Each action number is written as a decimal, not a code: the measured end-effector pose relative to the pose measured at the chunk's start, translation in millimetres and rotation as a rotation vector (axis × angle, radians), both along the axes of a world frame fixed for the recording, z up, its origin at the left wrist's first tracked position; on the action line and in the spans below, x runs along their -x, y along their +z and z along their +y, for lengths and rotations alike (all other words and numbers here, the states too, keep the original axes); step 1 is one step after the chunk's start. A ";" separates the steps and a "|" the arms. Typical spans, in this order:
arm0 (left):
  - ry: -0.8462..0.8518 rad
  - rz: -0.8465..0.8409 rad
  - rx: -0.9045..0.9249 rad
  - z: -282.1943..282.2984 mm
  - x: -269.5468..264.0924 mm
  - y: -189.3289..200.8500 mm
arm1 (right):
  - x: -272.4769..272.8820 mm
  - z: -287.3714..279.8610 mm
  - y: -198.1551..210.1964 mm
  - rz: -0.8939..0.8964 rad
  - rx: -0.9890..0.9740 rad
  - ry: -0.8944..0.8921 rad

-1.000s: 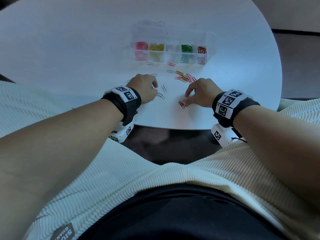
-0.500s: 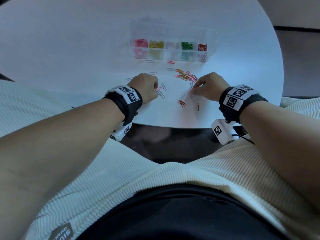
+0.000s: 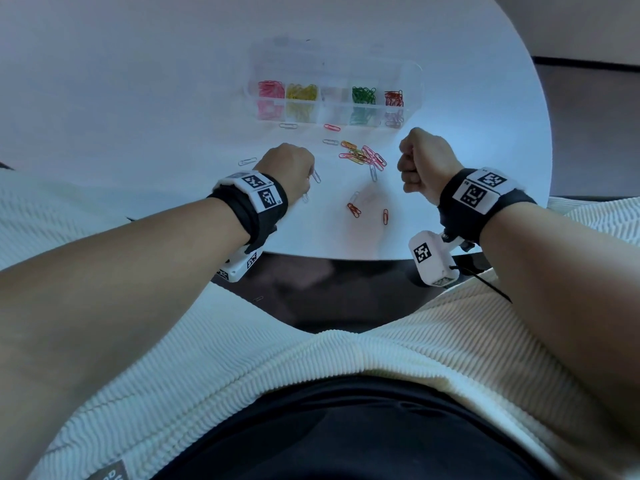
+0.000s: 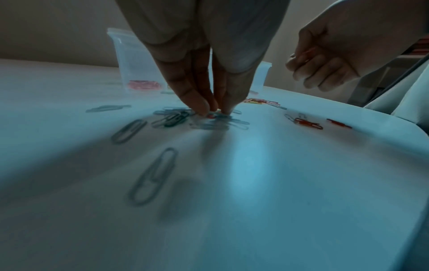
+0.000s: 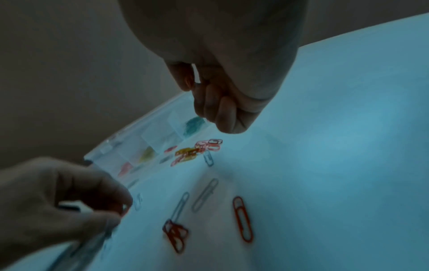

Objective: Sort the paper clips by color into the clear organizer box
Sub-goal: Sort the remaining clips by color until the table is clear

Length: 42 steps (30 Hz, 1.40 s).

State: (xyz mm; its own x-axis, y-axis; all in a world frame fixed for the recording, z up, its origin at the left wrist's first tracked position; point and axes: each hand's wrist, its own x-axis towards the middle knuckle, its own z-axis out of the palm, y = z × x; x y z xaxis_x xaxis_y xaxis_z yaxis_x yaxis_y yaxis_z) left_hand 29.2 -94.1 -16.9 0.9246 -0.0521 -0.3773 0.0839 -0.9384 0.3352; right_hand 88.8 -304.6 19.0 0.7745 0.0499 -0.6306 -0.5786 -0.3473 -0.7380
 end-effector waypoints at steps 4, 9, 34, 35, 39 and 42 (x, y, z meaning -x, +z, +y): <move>-0.006 0.022 -0.003 -2.8 0.3 0.6 | -6.2 -7.4 -0.6 0.045 -0.129 -0.156; 0.014 0.021 0.020 -2.0 1.0 1.3 | -10.4 -12.2 4.4 0.129 -0.378 -0.282; 0.361 -0.074 0.512 -43.1 -51.9 39.1 | -9.4 1.3 -32.1 -0.275 0.625 0.582; 0.320 -0.063 0.463 -51.0 -54.1 34.1 | -9.4 1.2 -32.1 -0.294 0.630 0.585; 0.104 -0.053 0.212 -69.2 -62.1 7.3 | -10.5 -1.7 -30.4 -0.318 0.647 0.549; 0.029 -0.072 0.123 -74.1 -72.6 -3.0 | -10.9 -0.4 -34.9 -0.267 0.690 0.578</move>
